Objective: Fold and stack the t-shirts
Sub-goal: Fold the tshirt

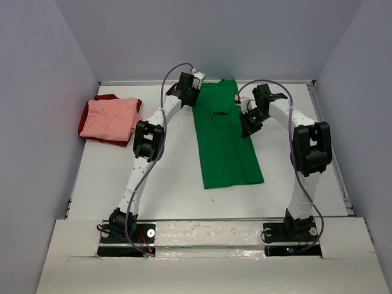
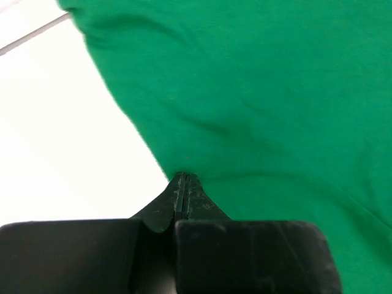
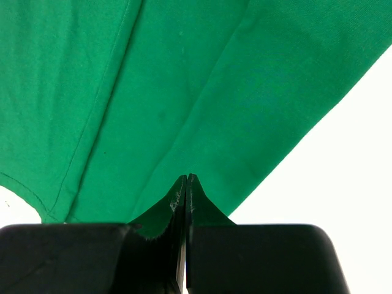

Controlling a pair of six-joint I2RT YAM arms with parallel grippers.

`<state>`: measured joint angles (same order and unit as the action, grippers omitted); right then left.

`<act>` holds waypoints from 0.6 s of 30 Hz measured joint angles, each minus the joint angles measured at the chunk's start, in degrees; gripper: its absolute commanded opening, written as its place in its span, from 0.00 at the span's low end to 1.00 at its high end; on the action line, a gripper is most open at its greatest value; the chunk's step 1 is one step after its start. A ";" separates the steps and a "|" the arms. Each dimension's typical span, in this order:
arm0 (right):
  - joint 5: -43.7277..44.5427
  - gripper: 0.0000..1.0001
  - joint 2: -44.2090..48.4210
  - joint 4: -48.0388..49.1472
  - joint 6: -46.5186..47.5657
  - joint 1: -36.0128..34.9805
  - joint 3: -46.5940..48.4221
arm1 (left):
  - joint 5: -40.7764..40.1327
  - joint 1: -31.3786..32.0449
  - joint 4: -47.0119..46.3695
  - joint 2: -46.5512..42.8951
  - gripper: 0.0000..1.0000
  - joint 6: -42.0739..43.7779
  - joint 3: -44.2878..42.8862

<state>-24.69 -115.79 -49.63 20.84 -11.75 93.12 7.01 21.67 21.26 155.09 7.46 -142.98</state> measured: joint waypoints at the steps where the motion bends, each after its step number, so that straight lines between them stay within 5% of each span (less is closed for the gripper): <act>1: 0.00 0.00 0.07 0.00 0.00 0.00 0.00 | -0.52 -0.17 -0.17 0.00 0.00 -0.17 0.00; 5: 0.02 0.00 0.17 -0.02 -0.02 0.00 -0.04 | -0.98 -0.81 -2.49 -0.66 0.00 -0.96 2.14; 18: 0.55 0.00 7.30 1.07 -0.57 0.00 -10.38 | 14.67 -0.46 -6.29 -21.88 0.00 -0.35 31.67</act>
<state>-24.14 -108.49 -48.56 20.27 -11.75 82.74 21.67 21.21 14.96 133.21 7.11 -111.31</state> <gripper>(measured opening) 0.010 0.010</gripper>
